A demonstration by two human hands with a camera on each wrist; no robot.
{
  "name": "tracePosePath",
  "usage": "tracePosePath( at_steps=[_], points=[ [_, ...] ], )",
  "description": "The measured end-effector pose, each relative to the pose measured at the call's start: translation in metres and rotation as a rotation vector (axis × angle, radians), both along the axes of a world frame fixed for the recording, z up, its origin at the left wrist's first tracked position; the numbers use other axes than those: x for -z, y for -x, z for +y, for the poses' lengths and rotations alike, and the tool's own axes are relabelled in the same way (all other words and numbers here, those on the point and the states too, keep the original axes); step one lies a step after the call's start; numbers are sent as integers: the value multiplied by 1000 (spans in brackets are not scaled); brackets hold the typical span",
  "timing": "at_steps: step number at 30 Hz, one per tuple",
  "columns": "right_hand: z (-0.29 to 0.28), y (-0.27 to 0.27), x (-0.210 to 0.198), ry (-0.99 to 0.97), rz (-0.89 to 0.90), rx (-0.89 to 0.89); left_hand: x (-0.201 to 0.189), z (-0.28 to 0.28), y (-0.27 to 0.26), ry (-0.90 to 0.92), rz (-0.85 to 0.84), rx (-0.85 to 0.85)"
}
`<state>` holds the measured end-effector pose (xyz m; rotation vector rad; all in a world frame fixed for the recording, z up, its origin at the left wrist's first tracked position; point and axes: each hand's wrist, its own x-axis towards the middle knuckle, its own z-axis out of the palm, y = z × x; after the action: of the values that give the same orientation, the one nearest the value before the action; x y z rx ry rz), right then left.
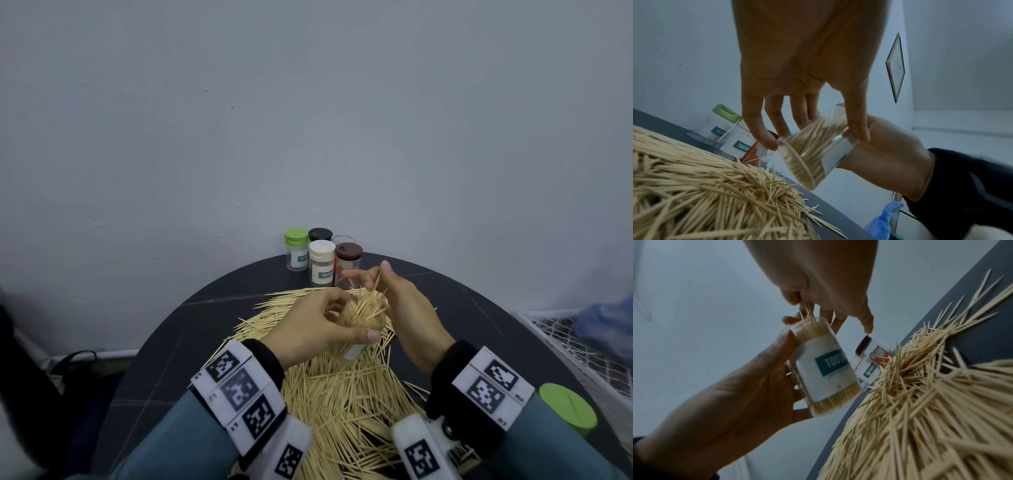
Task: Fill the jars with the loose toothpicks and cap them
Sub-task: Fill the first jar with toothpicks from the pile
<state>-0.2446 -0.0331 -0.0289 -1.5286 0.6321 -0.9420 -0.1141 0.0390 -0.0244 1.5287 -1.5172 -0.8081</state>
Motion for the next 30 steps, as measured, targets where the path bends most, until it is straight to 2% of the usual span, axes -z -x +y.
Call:
tracePosePath(
  at_steps=[5, 10, 16, 21, 28, 30],
  points=[
    [6, 0, 6, -33, 17, -27, -4, 1, -1, 9, 50, 16],
    [4, 4, 1, 50, -16, -46, -1, 0, -3, -5, -10, -21],
    [-4, 14, -2, 237, 75, -103, -3, 1, -10, -34, 93, -80],
    [-7, 14, -3, 348, 94, -55, -4, 1, -14, -7, 142, -148],
    [-5, 14, 0, 472, 219, 110, -3, 0, -11, 3, 42, -156],
    [-5, 15, -2, 467, 252, 111, -3, 0, -13, 34, 3, -192]
  ],
)
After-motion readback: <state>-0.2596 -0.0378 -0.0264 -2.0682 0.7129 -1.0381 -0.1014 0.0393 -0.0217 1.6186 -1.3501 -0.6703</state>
